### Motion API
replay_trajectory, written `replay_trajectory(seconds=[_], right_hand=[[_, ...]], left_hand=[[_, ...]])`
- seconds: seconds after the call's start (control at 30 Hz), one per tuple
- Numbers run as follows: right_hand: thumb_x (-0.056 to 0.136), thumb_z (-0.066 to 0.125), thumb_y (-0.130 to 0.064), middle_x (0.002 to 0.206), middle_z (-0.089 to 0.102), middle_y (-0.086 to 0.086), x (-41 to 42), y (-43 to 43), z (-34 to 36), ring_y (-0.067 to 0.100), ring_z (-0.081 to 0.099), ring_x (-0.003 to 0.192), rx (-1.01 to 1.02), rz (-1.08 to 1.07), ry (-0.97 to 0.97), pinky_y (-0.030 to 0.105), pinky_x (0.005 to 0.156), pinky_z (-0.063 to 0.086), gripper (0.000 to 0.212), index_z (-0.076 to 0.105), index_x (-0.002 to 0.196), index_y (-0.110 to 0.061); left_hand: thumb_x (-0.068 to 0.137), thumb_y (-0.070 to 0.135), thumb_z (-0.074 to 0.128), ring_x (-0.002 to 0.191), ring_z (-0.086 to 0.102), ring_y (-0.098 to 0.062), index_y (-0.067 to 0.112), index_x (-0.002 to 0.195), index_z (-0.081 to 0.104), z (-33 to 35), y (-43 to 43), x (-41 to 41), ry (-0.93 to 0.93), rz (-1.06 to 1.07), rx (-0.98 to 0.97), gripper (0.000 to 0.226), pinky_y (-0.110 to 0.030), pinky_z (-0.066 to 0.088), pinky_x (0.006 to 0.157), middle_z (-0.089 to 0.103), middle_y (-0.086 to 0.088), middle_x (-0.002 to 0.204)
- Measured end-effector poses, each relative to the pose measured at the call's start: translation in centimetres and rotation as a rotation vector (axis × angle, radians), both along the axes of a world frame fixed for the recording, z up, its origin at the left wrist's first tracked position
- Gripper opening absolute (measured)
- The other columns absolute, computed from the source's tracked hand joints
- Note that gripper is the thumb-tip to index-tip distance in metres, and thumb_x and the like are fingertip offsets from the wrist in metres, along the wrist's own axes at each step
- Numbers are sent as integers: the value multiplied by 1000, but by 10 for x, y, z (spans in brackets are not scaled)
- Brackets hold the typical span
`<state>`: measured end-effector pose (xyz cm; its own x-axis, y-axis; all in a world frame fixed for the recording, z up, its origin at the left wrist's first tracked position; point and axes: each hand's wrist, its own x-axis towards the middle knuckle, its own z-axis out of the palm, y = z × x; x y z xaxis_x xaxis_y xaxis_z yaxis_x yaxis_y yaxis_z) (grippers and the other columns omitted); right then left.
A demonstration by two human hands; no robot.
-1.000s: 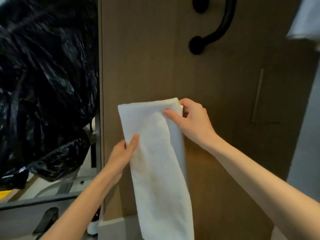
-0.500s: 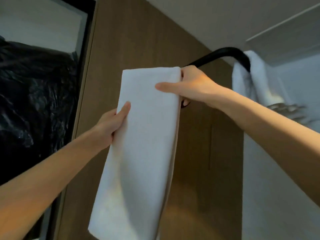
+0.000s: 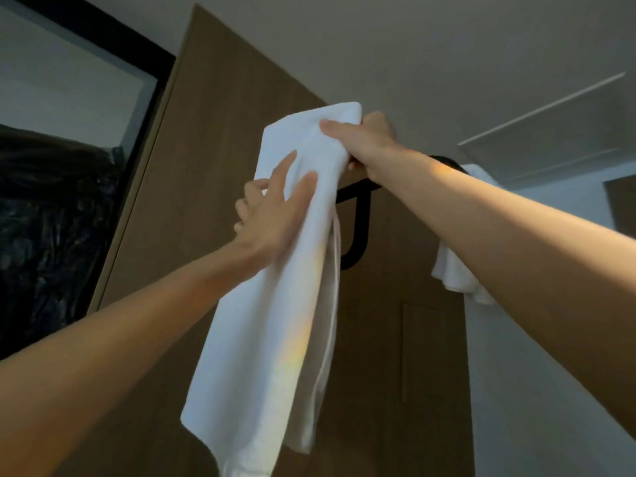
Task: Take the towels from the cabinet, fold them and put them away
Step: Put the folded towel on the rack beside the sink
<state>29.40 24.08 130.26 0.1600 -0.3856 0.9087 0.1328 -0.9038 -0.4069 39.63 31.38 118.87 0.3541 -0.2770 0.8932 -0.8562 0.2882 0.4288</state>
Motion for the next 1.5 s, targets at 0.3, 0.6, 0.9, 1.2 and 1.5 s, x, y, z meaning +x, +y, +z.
replay_trajectory(seconds=[0.3, 0.6, 0.9, 1.2, 1.5], right_hand=[[82, 69, -26, 88, 62, 2, 3, -28, 42, 16, 65, 67, 31, 135, -108, 21, 45, 45, 26, 46, 75, -17], [87, 65, -22, 101, 60, 6, -25, -75, 77, 17, 64, 67, -8, -91, -118, 28, 56, 59, 37, 55, 118, -7], [82, 59, -16, 111, 67, 8, -61, -116, 55, 26, 62, 106, -281, -515, -51, 27, 83, 46, 26, 66, 107, -12], [94, 56, -13, 111, 61, -7, -54, -143, -92, 1, 50, 105, -541, -383, -271, 6, 92, 34, 18, 66, 108, -18], [93, 51, 0, 163, 2, 3, 6, -172, -66, 23, 16, 148, -430, -375, -53, 31, 114, 32, 77, 7, 155, -12]], left_hand=[[68, 42, 82, 130, 40, -28, 41, 149, -6, 4, -62, -9, -236, 328, -136, 120, -54, 45, 99, 35, -4, 148], [80, 4, 60, 108, 53, -26, 41, 150, 7, 58, -100, 2, -427, 445, -135, 95, -34, 37, 70, 54, -5, 124], [82, 9, 61, 119, 50, -30, 39, 147, 30, 105, -118, 9, -522, 561, 66, 78, -38, 42, 87, 53, -6, 134], [90, 31, 59, 102, 60, -30, 38, 120, 58, 134, -128, 10, -561, 560, -12, 30, -37, 38, 73, 65, -1, 109], [92, 30, 55, 96, 61, -29, 36, 120, 60, 143, -132, 9, -613, 561, 61, 29, -42, 50, 78, 65, -3, 102]])
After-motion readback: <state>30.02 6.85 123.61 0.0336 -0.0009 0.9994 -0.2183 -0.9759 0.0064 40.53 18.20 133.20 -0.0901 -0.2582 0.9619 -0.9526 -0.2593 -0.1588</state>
